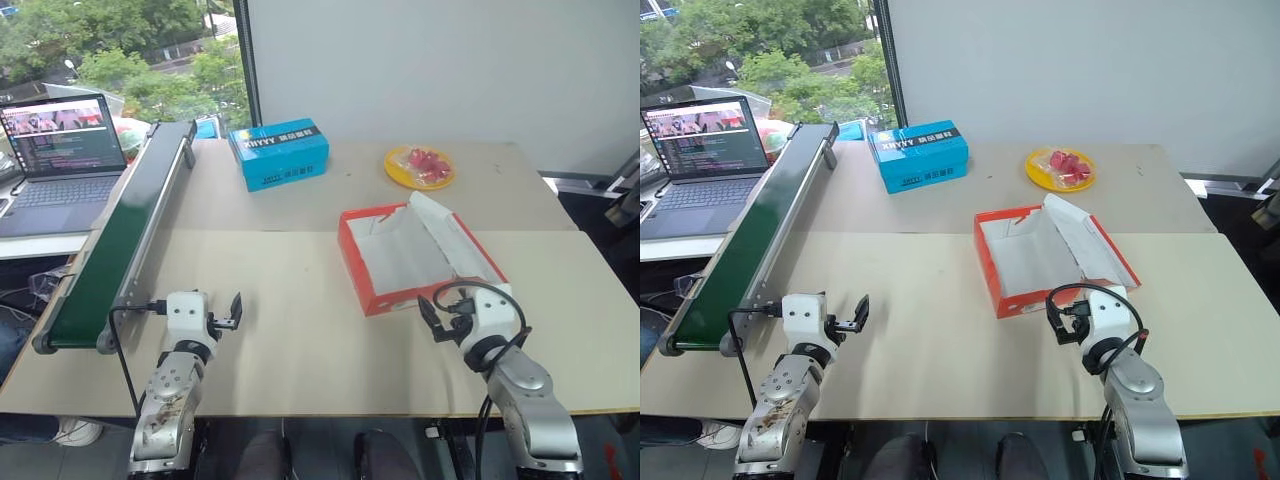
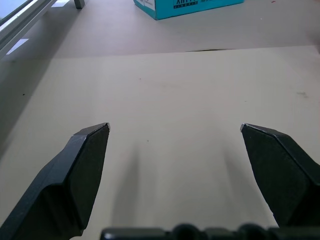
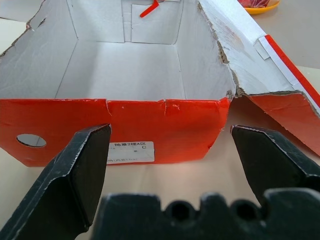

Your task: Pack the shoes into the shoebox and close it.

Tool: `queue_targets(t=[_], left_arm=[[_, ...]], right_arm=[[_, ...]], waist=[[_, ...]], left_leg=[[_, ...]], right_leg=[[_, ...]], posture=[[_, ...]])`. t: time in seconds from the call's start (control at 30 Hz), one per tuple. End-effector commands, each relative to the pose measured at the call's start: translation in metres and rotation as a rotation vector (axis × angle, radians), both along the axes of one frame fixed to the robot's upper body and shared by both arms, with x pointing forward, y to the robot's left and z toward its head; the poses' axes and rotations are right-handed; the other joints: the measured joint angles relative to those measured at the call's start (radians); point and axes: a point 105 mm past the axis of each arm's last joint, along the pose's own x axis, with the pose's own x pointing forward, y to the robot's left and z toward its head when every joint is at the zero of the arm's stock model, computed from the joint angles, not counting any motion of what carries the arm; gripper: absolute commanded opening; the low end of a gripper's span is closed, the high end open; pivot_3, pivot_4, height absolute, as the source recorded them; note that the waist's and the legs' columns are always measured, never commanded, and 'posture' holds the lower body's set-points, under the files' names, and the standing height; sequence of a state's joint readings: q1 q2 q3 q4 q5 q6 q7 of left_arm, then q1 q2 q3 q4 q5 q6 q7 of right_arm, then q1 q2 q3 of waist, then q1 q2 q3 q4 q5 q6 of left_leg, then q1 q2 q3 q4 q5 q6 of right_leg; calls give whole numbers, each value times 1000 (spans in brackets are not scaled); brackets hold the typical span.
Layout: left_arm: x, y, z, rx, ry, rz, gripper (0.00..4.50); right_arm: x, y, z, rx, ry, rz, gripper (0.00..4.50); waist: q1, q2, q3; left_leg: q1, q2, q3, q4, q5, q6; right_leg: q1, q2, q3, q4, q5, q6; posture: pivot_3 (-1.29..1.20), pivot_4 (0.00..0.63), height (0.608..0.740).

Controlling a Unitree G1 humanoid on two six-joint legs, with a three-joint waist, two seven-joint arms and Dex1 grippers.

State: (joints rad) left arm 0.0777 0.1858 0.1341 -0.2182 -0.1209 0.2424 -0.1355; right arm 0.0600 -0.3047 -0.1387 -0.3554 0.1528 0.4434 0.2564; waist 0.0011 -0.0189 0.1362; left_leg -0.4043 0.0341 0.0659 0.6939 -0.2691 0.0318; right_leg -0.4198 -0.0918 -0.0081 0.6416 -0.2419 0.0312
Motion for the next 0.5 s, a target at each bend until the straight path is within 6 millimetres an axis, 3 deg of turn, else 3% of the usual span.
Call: queue_targets(t=[0.03,0.3,0.43,0.5], left_arm=[[1,1,8,4,-37,-2,4500],[10,36,13,-7,-67,50,4500],[22,45,29,57,-114,37,4500],[31,42,46,80,-159,5,4500]], right_arm=[[0,-1,13,-7,-55,-6,4488],[5,-12,28,69,-64,-102,4488],[16,-8,54,10,-118,-61,4488],[24,0,70,-6,-142,1,4488]], waist=[[0,0,0],[0,0,0],[-1,0,0],[-1,0,0]], left_leg=[[0,0,0,0,0,0],[0,0,0,0,0,0],[0,0,0,0,0,0],[0,0,0,0,0,0]], right_leg=[[0,0,0,0,0,0],[0,0,0,0,0,0],[0,0,0,1,0,0],[0,0,0,0,0,0]], posture=[[0,150,740],[0,150,740],[0,150,740],[0,150,740]])
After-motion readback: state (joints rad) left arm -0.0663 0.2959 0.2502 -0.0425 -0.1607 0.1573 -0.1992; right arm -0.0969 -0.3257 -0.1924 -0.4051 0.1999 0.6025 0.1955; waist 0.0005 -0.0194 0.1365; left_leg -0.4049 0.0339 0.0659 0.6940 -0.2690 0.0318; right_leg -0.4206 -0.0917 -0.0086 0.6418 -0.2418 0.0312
